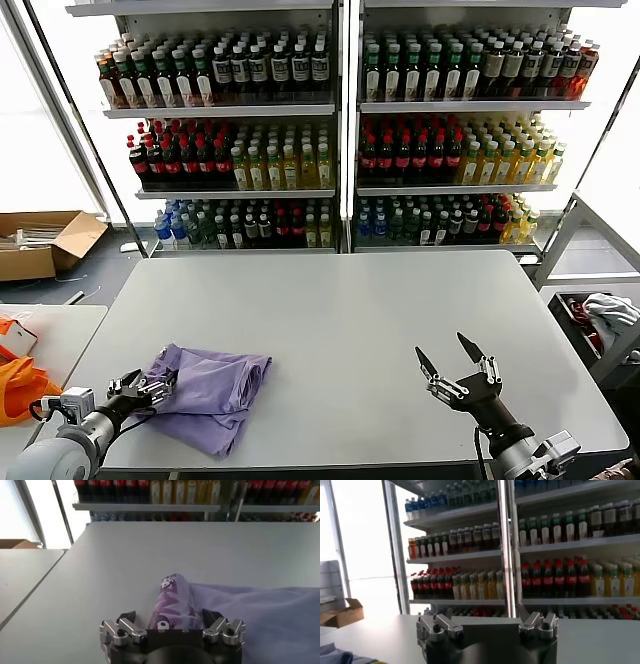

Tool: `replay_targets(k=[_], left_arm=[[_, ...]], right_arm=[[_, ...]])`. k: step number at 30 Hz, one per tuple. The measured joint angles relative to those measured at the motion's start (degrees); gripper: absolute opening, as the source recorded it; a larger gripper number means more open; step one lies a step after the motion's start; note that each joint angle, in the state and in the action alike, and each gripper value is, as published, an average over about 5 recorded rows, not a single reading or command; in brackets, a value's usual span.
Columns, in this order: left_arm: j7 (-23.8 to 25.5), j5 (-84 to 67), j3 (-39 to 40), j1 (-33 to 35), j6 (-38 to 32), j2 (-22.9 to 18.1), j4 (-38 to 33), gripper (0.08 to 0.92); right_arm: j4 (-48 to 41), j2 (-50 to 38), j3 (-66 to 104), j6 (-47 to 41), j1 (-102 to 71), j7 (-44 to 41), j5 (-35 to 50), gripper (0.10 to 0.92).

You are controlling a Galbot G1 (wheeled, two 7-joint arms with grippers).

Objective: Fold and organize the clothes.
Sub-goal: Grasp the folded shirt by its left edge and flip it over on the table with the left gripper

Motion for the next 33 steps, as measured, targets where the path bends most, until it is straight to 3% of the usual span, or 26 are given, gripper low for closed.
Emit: replay_targets(k=[22,33], left_arm=[[1.4,-0.1,-2.1,0.9,-1.3,-1.9,0.8,0.173],[1.1,0.3,-7.5,2.3,-2.6,-1.3,-0.1,0.146]], right_arm=[[-0.4,-1.0,0.5,0.1,0.4,0.0,1.2,0.823],[-0.1,-1.3,0.5,0.2,0.1,0.0,1.5,0.823]])
